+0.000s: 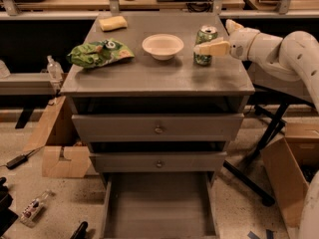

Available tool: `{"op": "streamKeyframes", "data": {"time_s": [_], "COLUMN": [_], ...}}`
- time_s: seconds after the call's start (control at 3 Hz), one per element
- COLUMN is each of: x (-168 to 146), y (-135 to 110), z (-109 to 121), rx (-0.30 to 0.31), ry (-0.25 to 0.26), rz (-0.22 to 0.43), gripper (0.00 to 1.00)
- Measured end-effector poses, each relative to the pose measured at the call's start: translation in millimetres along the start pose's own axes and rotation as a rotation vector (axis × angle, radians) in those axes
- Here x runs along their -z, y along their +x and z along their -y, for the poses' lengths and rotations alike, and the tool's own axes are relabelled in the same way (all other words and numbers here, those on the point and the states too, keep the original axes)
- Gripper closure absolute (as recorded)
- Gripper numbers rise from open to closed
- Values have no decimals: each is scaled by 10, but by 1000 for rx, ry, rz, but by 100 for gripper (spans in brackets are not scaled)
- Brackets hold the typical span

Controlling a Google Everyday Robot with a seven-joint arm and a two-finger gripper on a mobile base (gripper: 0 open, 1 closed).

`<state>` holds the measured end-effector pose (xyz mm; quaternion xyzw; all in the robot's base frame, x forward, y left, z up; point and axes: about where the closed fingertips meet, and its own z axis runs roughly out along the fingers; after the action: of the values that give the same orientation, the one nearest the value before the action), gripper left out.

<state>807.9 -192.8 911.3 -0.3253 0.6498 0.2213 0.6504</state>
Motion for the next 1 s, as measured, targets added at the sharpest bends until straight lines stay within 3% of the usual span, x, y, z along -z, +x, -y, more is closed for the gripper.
{"op": "streamKeyframes", "data": {"time_s": [0.33,0.67,1.0], "x": [-31,-63,-88], "y": [68,98,94], "z": [-91,-201,-293], "rx": [-43,-63,-63], "ry": [-13,-30,-48], "rz": [-9,-13,-20], "gripper": [14,38,68]}}
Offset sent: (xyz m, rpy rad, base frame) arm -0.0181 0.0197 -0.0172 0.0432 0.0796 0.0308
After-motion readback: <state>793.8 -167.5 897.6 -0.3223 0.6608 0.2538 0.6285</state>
